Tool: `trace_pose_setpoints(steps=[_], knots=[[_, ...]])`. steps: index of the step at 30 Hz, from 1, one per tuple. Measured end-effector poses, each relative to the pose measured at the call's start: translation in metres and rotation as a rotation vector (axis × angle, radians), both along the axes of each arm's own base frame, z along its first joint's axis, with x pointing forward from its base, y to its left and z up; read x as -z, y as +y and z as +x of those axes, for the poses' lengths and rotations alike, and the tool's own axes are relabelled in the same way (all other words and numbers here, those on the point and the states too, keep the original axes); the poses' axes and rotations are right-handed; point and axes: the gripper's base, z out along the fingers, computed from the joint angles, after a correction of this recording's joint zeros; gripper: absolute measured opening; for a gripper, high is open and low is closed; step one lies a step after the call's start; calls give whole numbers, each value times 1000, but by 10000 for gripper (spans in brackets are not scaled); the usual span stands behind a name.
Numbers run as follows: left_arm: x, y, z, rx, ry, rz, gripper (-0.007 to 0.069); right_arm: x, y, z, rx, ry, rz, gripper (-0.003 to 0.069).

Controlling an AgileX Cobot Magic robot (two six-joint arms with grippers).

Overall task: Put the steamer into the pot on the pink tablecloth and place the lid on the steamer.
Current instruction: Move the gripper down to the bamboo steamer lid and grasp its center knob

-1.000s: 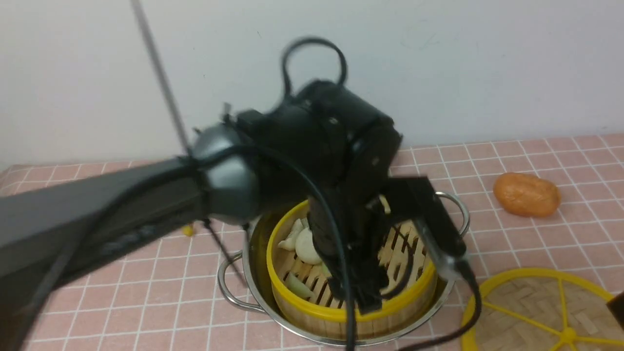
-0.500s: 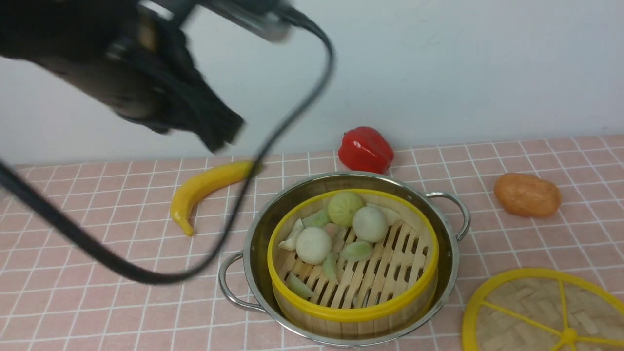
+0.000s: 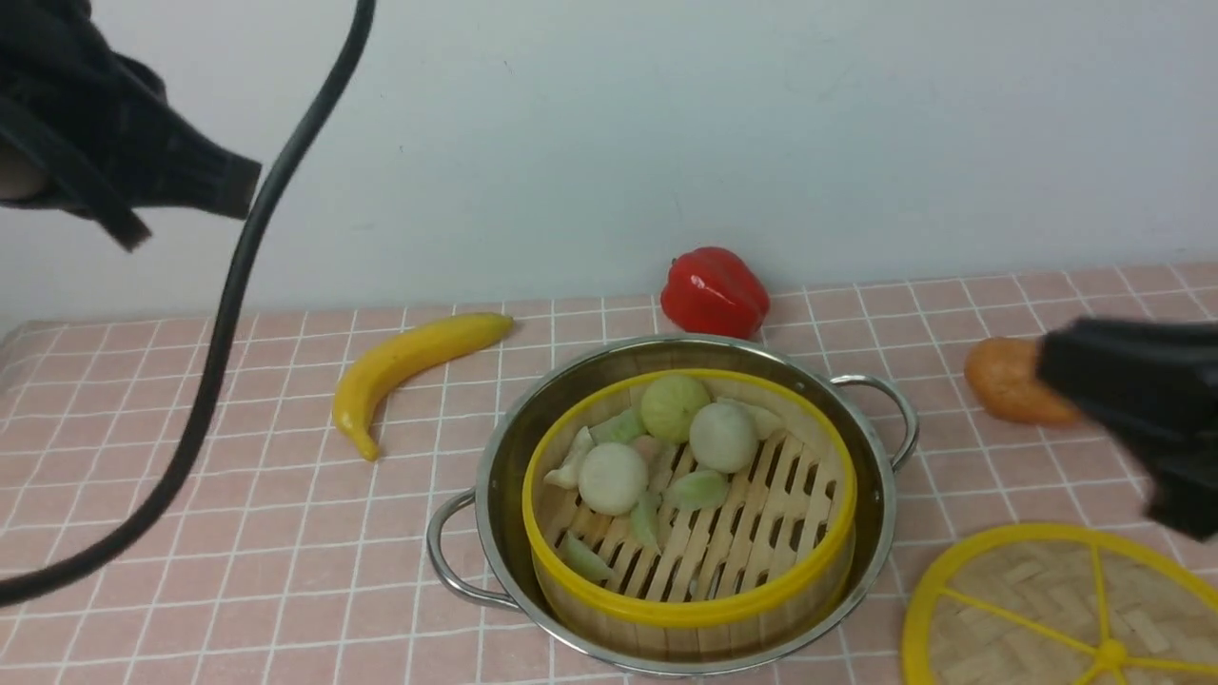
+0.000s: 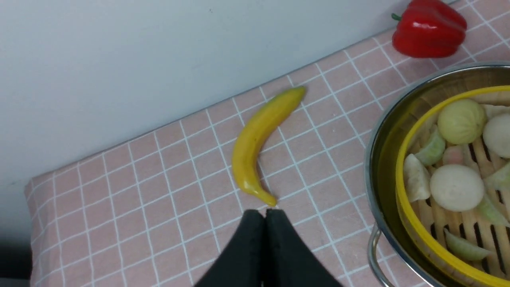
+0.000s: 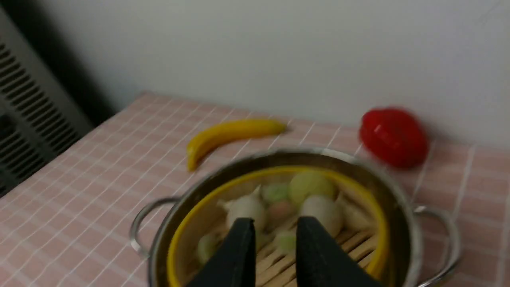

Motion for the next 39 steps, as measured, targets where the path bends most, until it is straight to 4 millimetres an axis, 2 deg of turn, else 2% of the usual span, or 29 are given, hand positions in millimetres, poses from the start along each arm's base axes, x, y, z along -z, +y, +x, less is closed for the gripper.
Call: trace_pose_setpoints(steps=[3, 5, 10, 15, 17, 19, 20, 22, 24, 27, 31, 34, 37, 38, 39], knots=[[13, 11, -2, -34, -46, -24, -19, 14, 11, 19, -95, 131, 12, 171], [25, 23, -3, -89, -51, -43, -19, 17, 13, 27, -108, 156, 9, 171], [47, 37, -9, -129, -32, -70, -19, 18, 12, 35, -89, 120, -40, 171], [60, 39, -16, -119, -34, -76, -18, 19, 0, 45, 41, 39, -149, 171], [60, 39, -17, -119, -38, -77, -15, 20, -6, 49, 95, 16, -186, 171], [57, 39, -20, -115, -61, -83, -12, 21, -29, 60, 270, -36, -308, 171], [57, 39, -20, -115, -62, -83, -12, 21, -29, 60, 270, -37, -307, 171], [54, 39, -22, -114, -75, -88, -8, 22, -45, 65, 364, -55, -381, 171], [54, 40, -23, -114, -77, -89, -8, 23, -48, 65, 367, -52, -387, 171], [54, 39, -23, -111, -80, -87, -8, 38, -45, 59, 291, -4, -372, 173], [53, 38, -22, -103, -95, -99, -8, 50, -38, 56, 253, 92, -262, 174], [52, 38, -21, -95, -101, -99, -8, 54, -46, 58, 389, 162, -187, 174], [52, 38, -21, -92, -100, -99, -8, 53, -65, 62, 561, 107, -326, 176], [52, 38, -22, -93, -99, -99, -8, 53, -66, 62, 570, 100, -344, 176], [52, 38, -22, -91, -99, -97, -5, 51, -79, 63, 668, 58, -454, 178]])
